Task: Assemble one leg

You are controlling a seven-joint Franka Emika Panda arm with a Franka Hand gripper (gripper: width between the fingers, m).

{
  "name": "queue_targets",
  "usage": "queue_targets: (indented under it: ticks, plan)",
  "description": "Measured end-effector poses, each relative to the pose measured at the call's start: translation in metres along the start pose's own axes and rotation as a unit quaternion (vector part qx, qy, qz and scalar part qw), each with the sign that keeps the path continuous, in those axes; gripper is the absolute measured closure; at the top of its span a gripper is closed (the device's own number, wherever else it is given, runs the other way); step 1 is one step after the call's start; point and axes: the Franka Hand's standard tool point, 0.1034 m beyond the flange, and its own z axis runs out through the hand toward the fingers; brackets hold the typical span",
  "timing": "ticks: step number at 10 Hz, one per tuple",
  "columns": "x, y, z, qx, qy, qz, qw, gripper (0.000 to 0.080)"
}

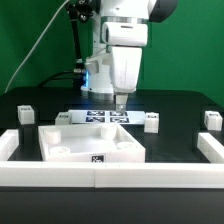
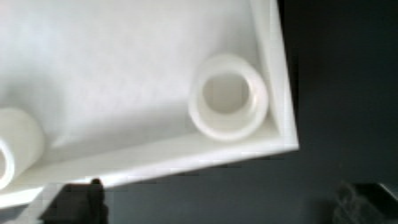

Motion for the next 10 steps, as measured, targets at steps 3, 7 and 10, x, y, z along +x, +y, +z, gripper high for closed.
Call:
queue_targets:
  ticks: [3,7,10]
  plan:
    - [-0.033,-0.006,0.017,0.004,0.003,-0.04,0.999,0.015]
    - [-0.05,-0.015,0.047,0.028,0.011,-0.021,0.999,0.015]
    - [-0.045,-0.02,0.057,0.038,0.015,-0.015,0.999,0.015]
